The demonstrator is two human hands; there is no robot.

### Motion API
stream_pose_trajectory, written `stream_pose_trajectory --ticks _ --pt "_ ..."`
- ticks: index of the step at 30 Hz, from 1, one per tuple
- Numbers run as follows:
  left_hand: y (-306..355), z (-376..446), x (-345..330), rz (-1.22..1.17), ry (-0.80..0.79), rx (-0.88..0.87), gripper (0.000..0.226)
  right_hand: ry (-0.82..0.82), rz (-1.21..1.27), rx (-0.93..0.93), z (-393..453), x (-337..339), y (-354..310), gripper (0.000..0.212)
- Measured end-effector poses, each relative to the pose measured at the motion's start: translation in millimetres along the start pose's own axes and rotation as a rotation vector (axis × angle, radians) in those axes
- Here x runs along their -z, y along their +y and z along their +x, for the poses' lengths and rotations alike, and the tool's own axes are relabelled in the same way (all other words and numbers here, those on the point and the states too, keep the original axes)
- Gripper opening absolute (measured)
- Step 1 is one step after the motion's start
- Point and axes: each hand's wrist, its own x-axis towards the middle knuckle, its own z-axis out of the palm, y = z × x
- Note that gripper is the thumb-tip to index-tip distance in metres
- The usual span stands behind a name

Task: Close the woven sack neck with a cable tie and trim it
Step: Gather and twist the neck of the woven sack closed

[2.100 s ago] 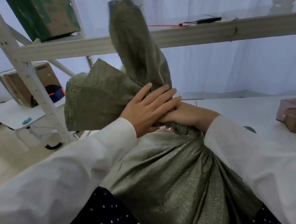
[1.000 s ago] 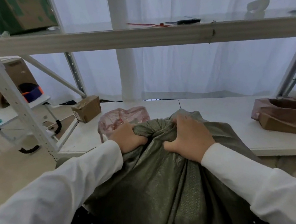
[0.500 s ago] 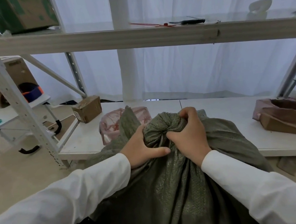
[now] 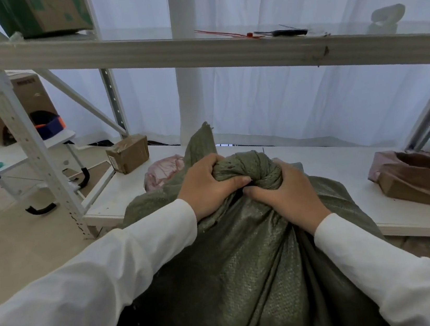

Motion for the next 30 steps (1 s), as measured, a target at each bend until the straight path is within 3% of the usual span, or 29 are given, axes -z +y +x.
stream_pose_trajectory --ticks 3,9,11,14,18,21,26,30 --pt "-0.4 3.2 -1.3 -0.004 -0.048 0.028 0.042 0.101 0.023 -0.02 4.3 -8.2 1.2 0.03" --pt "-8.3 4.6 8.5 -0.146 -0.302 0.2 0.022 0.244 0.137 -0.097 6.5 -26.8 -1.0 0.014" --pt "-10.4 -0.8 6.2 -0.148 -0.308 0.208 0.044 0.305 0.189 -0.13 7.3 -29.7 -3.6 0.013" --pt "-16.3 -9.8 -2.2 -0.143 -0.343 0.195 0.102 0.34 0.246 -0.169 9.2 -31.9 -7.6 0.019" --pt "-22.5 -20.0 -18.9 -0.193 -0.276 0.194 0.132 0.327 0.287 -0.179 10.3 -33.3 -11.6 0.019" --pt "-21.8 -25.1 -34.9 -0.201 -0.209 0.154 0.134 0.337 0.338 -0.191 11.2 -27.1 -13.2 0.015" --pt "-16.9 -21.5 -32.2 -0.194 -0.321 0.112 0.131 0.353 0.374 -0.172 8.4 -20.1 -17.6 0.016" --pt "-20.8 -6.6 -31.2 -0.2 -0.303 0.149 0.124 0.227 0.546 -0.191 4.1 -28.0 -27.5 0.014"
